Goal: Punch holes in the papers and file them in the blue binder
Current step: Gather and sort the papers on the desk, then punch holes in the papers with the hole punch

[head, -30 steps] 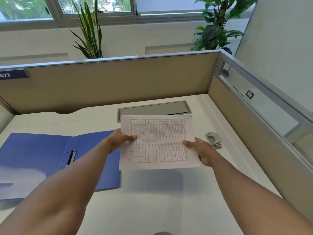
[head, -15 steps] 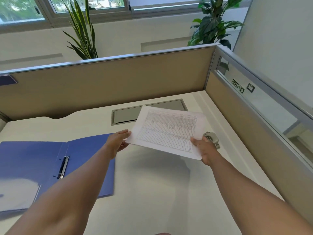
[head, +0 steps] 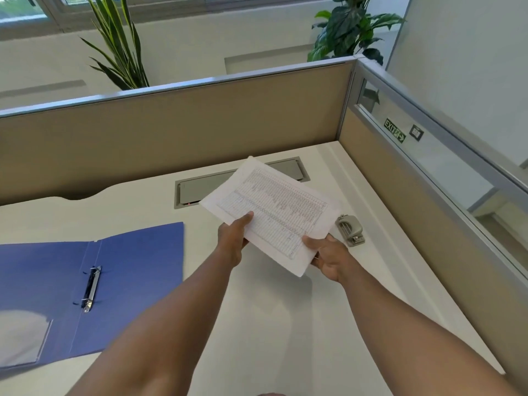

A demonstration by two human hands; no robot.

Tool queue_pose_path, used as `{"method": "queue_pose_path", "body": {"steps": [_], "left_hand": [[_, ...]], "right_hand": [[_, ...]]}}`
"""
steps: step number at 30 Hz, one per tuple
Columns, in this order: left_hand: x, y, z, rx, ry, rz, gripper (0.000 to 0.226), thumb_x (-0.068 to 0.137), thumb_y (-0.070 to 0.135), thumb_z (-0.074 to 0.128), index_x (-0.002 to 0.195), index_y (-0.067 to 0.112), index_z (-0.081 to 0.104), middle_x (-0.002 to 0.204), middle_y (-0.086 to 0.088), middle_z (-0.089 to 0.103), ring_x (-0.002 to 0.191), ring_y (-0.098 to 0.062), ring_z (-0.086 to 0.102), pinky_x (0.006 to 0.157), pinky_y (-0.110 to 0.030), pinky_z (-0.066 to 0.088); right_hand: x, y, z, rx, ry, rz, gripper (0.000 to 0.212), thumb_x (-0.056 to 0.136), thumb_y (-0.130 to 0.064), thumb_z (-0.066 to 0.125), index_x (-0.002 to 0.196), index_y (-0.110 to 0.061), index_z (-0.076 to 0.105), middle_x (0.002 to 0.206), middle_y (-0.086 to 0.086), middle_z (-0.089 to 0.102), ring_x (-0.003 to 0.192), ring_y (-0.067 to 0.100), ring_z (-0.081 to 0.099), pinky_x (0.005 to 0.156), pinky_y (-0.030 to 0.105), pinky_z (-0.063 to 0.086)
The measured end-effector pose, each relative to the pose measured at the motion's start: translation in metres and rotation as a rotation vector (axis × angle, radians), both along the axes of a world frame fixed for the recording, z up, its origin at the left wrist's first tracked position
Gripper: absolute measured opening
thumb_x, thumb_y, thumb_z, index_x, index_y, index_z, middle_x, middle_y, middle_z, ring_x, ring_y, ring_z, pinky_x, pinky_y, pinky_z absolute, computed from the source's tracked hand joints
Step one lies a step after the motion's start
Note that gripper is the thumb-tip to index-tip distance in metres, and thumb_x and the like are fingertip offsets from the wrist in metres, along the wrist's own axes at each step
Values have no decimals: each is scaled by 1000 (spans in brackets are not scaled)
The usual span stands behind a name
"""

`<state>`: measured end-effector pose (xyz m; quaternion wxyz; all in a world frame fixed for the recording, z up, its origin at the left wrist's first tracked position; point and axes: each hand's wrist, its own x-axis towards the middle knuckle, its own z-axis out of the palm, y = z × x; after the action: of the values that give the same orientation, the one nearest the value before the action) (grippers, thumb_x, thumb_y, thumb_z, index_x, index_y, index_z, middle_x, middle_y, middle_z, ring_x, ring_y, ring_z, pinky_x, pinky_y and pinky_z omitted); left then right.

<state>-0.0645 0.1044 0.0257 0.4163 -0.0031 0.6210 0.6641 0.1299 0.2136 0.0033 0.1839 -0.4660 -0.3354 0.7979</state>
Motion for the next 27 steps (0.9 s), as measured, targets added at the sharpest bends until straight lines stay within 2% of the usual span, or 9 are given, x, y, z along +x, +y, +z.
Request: {"method": "queue_pose_path", "body": {"steps": [6,10,17,20,23,27], "left_hand": [[18,19,-5,27,-32,58,31,90,13,71,120,13,62,112,-5,72,101,-26,69,86,-42,57],[19,25,-11,-22,-7,57,31,91,13,70,121,14,61,114,-5,71,102,-27,69,91,-48,56],[16,21,-32,-106,46,-24,35,91,13,70,126,14,62,114,-3,71,104,-26,68,95,-50,54],[15,21,-42,-141,69,-61,31,92,13,69,122,15,63,112,-2,71,102,-24,68,91,-46,55],[15,23,-53,-208,98,-58,38,89,14,73,125,12,61,117,-5,70,104,-26,68,95,-48,54],[19,29,-63,-240,94,-54,33,90,12,72,120,11,61,113,-4,69,105,-27,67,97,-48,53]], "right_hand": [[-3,-4,-3,-12,12,53,38,84,4,69,117,-12,61,110,9,72,98,26,68,81,43,57],[2,-1,-8,-31,-12,54,43,81,3,72,119,-12,60,106,10,73,93,26,70,77,41,58],[22,25,-17,-80,-57,-175,45,81,-3,75,123,-13,59,112,11,72,96,26,70,63,33,59],[29,36,-17,-24,-136,-165,36,85,-1,70,116,-16,65,105,7,72,94,23,68,68,33,56],[35,43,-21,24,-197,-126,28,85,2,68,108,-14,68,98,5,72,87,20,68,73,34,57],[42,48,-31,52,-260,-110,27,84,3,68,105,-15,68,95,5,72,84,19,68,71,32,57]]}}
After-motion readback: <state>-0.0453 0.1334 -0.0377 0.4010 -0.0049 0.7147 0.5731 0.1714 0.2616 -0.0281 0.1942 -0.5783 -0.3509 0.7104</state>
